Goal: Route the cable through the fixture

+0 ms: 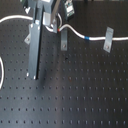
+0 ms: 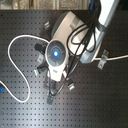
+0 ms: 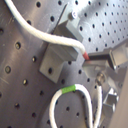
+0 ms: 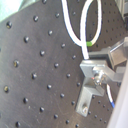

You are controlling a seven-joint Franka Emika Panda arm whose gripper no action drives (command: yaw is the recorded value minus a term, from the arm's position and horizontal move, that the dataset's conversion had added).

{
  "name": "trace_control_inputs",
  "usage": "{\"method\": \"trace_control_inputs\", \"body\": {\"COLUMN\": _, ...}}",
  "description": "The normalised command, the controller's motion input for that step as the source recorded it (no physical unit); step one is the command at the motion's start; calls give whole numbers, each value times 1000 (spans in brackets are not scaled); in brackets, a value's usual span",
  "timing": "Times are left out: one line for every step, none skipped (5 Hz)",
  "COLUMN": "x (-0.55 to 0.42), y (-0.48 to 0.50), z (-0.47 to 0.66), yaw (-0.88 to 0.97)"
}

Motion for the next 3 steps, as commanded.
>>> {"method": "trace_control_inputs", "body": {"x": -62, "y": -82, "z": 2, "yaw": 340}}
{"method": "trace_control_inputs", "body": {"x": 67, "y": -106, "z": -1, "yaw": 306}}
{"method": "trace_control_inputs", "body": {"x": 17, "y": -260, "z": 16, "yaw": 106}}
